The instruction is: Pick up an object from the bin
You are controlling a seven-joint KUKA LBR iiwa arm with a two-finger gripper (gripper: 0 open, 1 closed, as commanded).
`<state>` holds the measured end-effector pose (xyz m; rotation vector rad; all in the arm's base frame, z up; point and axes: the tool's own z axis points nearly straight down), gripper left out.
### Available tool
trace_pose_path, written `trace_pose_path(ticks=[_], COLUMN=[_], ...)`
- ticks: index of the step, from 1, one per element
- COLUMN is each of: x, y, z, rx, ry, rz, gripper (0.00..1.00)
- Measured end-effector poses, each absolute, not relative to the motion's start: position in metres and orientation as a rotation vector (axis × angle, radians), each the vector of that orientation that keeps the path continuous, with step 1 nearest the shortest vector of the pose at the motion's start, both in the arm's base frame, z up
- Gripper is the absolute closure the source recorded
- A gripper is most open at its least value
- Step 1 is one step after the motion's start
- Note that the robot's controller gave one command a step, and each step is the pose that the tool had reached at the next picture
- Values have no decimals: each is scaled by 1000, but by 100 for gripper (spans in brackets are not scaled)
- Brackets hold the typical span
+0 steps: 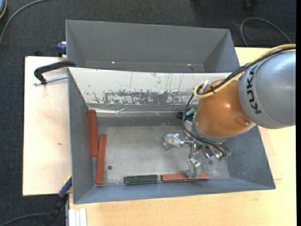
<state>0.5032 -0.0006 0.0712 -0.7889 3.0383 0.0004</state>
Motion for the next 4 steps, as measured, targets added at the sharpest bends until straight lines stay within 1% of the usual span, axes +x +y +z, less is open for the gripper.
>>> trace_pose_path(ticks=[1,2,3,4], x=[563,602,604,602], y=[-38,-132,-127,-128], z=[122,69,74,72], rx=[-648,-515,-524,-525], ry=[3067,3091,3085,3091], rz=[-1,-5,-3,-1], gripper=[0,0,100,0])
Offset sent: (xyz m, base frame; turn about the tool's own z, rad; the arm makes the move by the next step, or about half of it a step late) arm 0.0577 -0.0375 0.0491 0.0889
